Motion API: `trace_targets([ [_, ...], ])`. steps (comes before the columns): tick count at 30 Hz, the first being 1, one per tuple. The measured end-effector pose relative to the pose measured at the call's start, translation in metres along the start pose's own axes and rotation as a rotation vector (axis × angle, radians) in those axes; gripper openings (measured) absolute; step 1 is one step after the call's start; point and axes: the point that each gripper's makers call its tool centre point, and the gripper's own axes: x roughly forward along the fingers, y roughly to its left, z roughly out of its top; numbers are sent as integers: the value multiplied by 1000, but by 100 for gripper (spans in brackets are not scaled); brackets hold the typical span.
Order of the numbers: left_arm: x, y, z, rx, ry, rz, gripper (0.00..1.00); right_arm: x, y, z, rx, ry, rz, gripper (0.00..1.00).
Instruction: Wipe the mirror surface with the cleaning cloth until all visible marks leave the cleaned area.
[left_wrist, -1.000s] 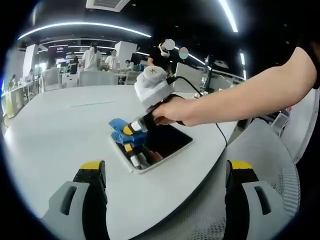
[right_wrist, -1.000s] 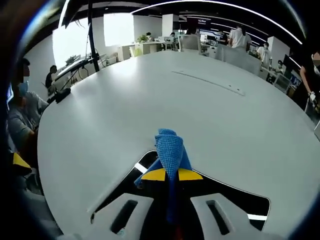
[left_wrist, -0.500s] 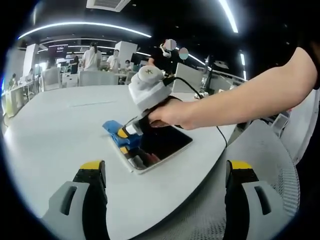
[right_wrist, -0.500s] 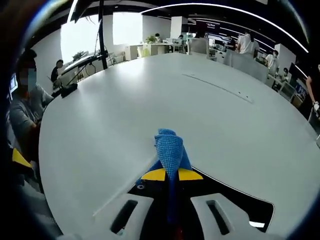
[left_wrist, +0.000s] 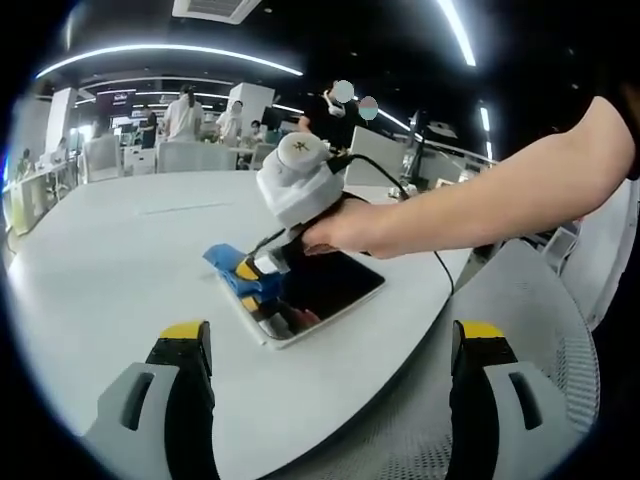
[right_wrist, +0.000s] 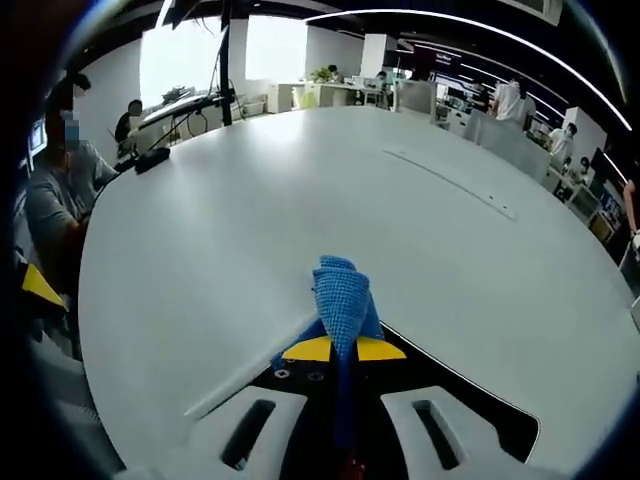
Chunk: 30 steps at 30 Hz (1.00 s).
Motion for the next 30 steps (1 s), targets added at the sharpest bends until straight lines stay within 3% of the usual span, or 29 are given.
trace_targets([
  [9, 0, 0, -1, -1, 3, 0, 99, -6, 10, -4, -65, 6, 30, 0],
  [30, 1, 2, -2, -3, 2, -4, 99, -22, 30, -15, -69, -2, 69, 0],
])
